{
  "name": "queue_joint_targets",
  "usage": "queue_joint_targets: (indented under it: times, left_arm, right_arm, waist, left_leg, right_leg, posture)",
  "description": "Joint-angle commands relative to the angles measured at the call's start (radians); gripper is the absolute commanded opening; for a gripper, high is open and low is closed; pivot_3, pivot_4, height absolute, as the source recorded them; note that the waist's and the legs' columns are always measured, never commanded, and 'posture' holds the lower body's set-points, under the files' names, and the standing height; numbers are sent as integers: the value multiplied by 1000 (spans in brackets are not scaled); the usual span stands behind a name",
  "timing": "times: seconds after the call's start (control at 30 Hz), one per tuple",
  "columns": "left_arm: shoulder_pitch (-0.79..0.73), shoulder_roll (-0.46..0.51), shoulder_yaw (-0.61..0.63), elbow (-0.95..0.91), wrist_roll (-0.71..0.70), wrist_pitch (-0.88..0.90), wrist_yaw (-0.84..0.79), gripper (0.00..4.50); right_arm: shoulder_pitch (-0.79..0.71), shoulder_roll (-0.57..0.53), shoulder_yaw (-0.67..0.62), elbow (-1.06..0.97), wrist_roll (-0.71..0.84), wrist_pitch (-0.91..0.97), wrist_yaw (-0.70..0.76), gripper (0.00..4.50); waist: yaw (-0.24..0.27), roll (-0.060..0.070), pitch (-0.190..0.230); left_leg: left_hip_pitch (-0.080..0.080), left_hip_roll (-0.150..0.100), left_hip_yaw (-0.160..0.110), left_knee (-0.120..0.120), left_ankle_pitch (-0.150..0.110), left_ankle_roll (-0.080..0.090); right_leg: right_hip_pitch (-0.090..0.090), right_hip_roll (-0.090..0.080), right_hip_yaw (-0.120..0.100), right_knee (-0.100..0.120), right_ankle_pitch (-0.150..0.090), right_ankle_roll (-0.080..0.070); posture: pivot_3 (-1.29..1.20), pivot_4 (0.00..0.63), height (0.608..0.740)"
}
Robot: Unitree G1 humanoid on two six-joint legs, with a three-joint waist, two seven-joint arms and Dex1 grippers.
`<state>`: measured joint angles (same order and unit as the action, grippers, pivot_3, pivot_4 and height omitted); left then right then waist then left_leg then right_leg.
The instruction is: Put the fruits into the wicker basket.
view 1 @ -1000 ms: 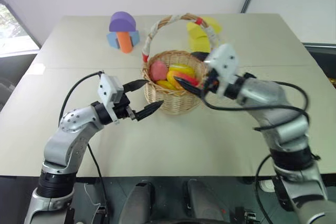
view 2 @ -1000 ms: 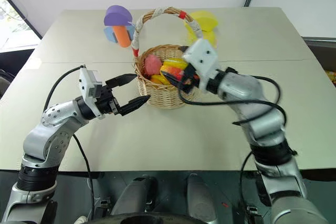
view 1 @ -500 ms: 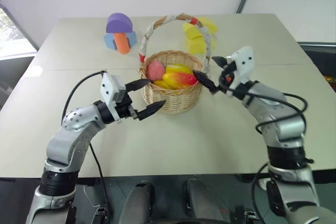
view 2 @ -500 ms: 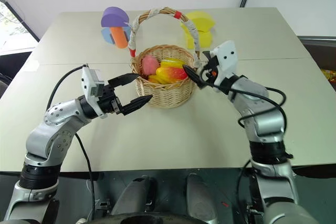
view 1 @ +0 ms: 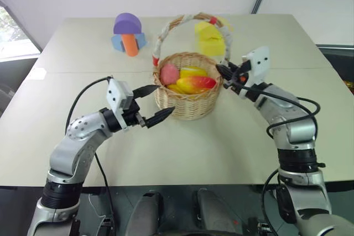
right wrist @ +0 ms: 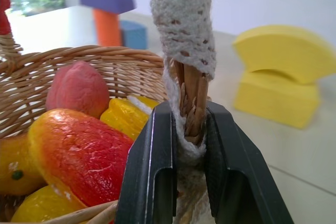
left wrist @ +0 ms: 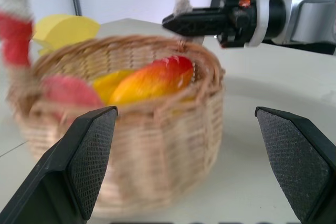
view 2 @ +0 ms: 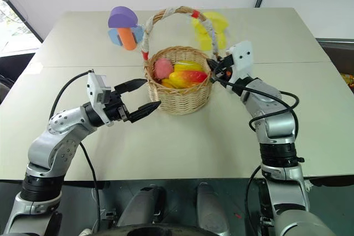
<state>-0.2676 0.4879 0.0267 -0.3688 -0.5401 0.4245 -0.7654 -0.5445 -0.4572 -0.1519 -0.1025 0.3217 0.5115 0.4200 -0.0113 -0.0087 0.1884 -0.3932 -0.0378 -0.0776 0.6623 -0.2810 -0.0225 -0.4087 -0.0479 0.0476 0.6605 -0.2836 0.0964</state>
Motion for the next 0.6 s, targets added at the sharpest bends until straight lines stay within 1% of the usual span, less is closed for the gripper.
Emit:
queue_joint_targets:
  times: [0.03,0.13,0.2,0.33,0.43,0.5,0.57,0.6]
  left_arm:
    - [-10,0,9,-27,-11,-17,-6,4500]
    - [-24,-9,-4,-12,-9,-21,-12,4500]
    - [-37,-18,-14,-1,-5,-24,-14,4500]
    - [-95,-48,-35,50,13,-36,-18,4500]
    - [-123,-58,-41,69,18,-43,-23,4500]
    - [-134,-54,-40,80,23,-49,-28,4500]
    - [-138,-49,-37,88,25,-52,-31,4500]
    - [-139,-48,-34,90,25,-52,-32,4500]
  right_arm:
    - [-16,-82,-168,8,-43,-52,-106,148]
    - [-22,-147,-234,126,-91,-76,-178,148]
    - [-37,-171,-264,217,-103,-111,-207,148]
    - [-99,-214,-269,442,-139,-235,-213,148]
    - [-124,-228,-262,529,-138,-278,-201,148]
    - [-116,-225,-261,516,-125,-274,-185,1224]
    - [-95,-225,-263,479,-122,-266,-182,2067]
    - [-84,-226,-266,457,-123,-262,-183,2576]
  waist:
    - [3,0,0]
    - [0,0,0]
    - [-1,0,0]
    - [-16,1,0]
    - [-27,1,0]
    - [-29,1,0]
    - [-30,1,0]
    - [-30,1,0]
  left_leg:
    - [0,0,0,0,0,0]
    - [0,-1,0,0,0,0]
    - [0,-1,0,0,0,0]
    - [2,1,5,0,0,0]
    - [3,2,6,0,0,0]
    - [2,2,6,0,0,0]
    - [2,2,6,0,0,0]
    - [2,2,6,0,0,0]
  right_leg:
    - [0,0,0,0,0,0]
    - [0,-1,0,-1,0,0]
    - [1,0,0,-1,0,0]
    - [0,2,2,0,0,0]
    - [0,3,3,2,0,0]
    - [0,3,3,2,0,0]
    - [0,3,3,2,0,0]
    - [0,3,3,2,0,0]
  posture:
    - [0,150,740]
    - [0,150,740]
    - [0,150,740]
    - [0,150,740]
    - [0,150,740]
    - [0,150,740]
    - [0,150,740]
    - [0,150,740]
